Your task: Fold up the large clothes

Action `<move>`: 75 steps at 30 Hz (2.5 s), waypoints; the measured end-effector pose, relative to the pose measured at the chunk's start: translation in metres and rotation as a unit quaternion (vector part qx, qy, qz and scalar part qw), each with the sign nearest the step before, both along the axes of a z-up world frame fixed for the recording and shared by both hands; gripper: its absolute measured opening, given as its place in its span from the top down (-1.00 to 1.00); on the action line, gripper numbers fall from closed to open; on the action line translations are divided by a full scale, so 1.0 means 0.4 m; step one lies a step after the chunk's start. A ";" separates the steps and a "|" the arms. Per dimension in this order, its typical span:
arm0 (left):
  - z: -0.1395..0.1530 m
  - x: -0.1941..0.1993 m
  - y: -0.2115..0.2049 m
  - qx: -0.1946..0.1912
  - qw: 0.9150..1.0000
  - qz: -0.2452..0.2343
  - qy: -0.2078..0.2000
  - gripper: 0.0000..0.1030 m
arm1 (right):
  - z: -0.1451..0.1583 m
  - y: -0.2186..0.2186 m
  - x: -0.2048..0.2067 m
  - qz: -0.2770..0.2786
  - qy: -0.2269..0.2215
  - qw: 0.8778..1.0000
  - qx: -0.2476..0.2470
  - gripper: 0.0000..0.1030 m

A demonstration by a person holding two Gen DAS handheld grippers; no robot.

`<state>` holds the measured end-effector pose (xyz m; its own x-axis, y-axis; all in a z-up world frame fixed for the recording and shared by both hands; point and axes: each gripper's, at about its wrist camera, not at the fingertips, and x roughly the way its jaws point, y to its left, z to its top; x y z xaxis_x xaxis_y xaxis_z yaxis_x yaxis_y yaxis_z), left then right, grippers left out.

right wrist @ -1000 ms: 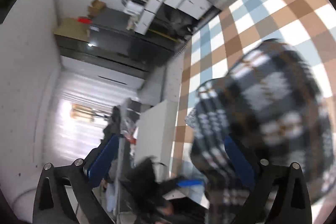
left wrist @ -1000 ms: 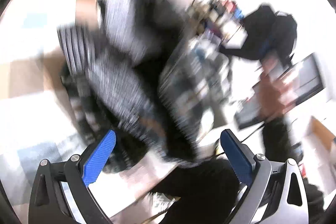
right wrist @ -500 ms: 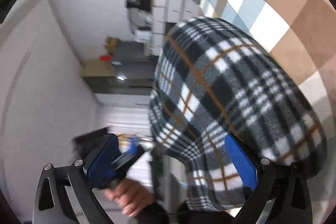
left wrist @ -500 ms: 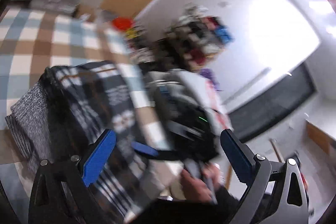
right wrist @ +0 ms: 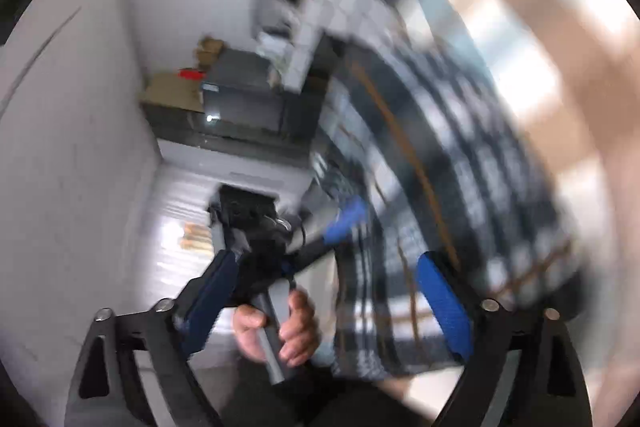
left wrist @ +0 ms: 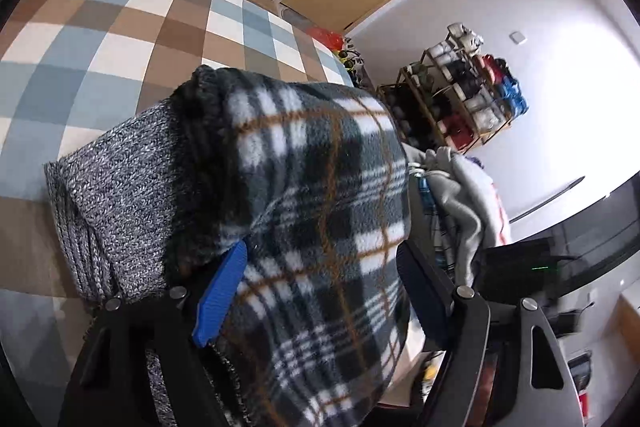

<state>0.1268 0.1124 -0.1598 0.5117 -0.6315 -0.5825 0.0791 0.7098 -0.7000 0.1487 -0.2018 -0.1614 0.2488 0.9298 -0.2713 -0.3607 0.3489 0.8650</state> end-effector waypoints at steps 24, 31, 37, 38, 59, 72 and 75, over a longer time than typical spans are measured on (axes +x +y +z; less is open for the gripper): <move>0.162 0.033 0.071 0.059 0.994 -0.087 0.005 -0.29 | -0.109 0.296 -0.107 0.041 -0.099 0.908 -0.405 -0.58; 0.068 0.156 0.013 0.121 0.990 -0.054 0.046 -0.29 | -0.098 0.290 -0.158 0.037 -0.105 0.909 -0.401 -0.58; -0.002 0.171 0.061 0.072 0.995 -0.024 0.058 -0.26 | -0.091 0.286 -0.183 0.033 -0.095 0.913 -0.396 -0.59; -0.003 0.171 0.056 0.082 0.995 -0.029 0.056 -0.26 | -0.094 0.293 -0.181 0.034 -0.091 0.911 -0.400 -0.61; -0.031 -0.113 0.053 0.173 0.984 -0.016 0.041 -0.26 | -0.013 0.191 -0.143 -0.012 -0.113 0.958 -0.265 -0.67; -0.007 -0.171 0.036 0.223 0.973 0.030 -0.055 -0.30 | -0.034 0.201 -0.147 -0.044 -0.148 0.938 -0.310 -0.67; 0.013 -0.195 0.044 0.221 0.972 0.034 -0.070 -0.31 | 0.000 0.188 -0.170 -0.060 -0.169 0.939 -0.293 -0.67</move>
